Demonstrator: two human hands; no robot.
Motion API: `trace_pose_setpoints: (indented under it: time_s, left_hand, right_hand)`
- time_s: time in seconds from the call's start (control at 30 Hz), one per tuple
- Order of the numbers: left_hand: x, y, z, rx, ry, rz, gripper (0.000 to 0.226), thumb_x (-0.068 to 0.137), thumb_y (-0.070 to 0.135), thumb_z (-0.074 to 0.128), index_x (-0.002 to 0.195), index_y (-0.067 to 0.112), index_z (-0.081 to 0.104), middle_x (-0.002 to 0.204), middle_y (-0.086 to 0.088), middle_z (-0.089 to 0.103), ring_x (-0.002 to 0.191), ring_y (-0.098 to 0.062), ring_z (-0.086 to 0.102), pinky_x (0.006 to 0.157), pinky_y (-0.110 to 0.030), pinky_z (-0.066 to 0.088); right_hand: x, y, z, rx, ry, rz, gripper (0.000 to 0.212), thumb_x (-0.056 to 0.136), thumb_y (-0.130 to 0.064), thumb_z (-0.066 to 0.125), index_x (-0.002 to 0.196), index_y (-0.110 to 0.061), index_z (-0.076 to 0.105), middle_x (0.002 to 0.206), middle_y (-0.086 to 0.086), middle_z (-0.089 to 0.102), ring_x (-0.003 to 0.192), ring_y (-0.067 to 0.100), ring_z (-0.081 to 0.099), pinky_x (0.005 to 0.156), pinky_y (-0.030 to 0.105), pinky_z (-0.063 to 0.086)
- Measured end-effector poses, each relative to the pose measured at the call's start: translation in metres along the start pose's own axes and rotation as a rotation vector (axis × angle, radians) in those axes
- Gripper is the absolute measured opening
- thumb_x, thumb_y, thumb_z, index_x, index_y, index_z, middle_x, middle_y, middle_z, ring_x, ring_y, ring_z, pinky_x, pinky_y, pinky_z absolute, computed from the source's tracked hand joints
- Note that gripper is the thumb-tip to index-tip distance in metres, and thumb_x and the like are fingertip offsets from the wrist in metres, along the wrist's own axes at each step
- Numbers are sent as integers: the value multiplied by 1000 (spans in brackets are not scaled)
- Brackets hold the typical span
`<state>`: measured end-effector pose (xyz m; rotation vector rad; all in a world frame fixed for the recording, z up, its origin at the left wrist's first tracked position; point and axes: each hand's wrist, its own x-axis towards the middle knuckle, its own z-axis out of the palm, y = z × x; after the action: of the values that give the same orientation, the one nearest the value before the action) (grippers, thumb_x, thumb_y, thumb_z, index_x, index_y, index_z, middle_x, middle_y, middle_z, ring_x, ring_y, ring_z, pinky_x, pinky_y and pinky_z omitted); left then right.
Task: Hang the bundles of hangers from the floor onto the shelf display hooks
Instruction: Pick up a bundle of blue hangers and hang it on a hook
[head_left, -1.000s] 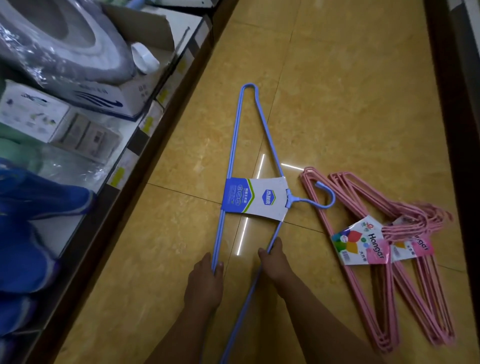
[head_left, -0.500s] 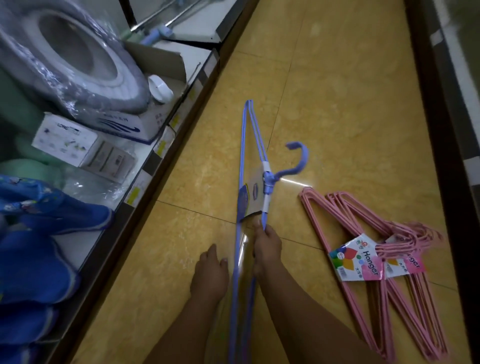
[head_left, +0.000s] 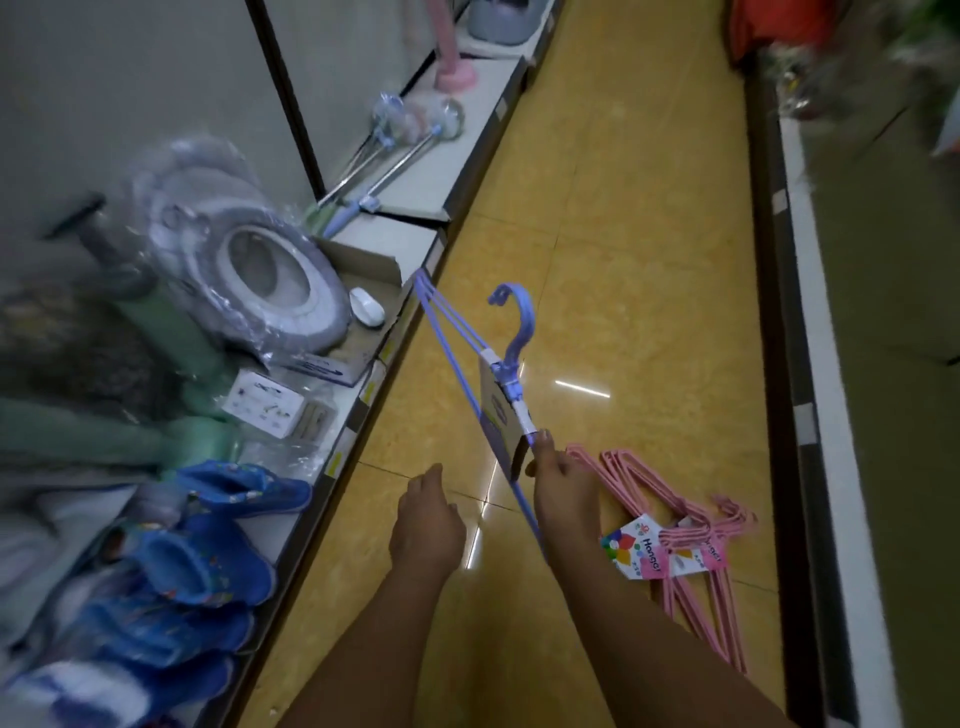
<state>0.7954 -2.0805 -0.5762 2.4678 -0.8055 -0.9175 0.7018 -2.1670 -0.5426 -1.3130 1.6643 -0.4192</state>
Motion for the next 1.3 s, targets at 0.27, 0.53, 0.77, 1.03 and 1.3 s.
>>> trace_pose_setpoints:
  time_s: [0.27,0.53,0.77,1.03,1.3]
  left_hand:
    - [-68,92,-135,-36,40,30,66,92,2,47,150,17,18,156,-2,19,138,-21,30,105,-35,37]
    - [-138,149,-226,65,119,66,76,89,-1,48,151,23,11,158,-2,10,143,-25,18,110,-39,32]
    - [-203,155,-287,249,135,25,25,88,10,43,103,22,58,108,-6,64,99,-27,59,78,-33,44]
    - [-280,148,-315,277,263,-199,22,88,13,52,107,21,59,112,-6,65,106,-29,60,81,-34,47]
    - [-369,128,-304,-40,434,-395,23,92,13,41,105,20,60,108,-10,66,100,-31,62,82,-28,48]
  right_hand:
    - [-71,-122,-113,-521,122,-179,54,95,-56,32,75,-19,65,69,1,60,68,22,55,59,26,34]
    - [-148,-196,-192,-893,61,-414,46,96,-46,35,74,-19,65,67,-1,53,66,21,52,56,26,32]
    - [-182,-253,-228,-917,-113,-627,45,93,-45,37,76,-15,67,71,1,57,74,22,57,60,27,34]
    - [-223,-284,-227,-1090,-419,-1160,50,89,-62,43,113,-18,49,110,3,59,105,26,55,84,37,37]
    - [-295,-269,-214,-1072,-636,-1577,32,99,-29,44,128,-15,42,123,8,48,112,30,50,75,36,39]
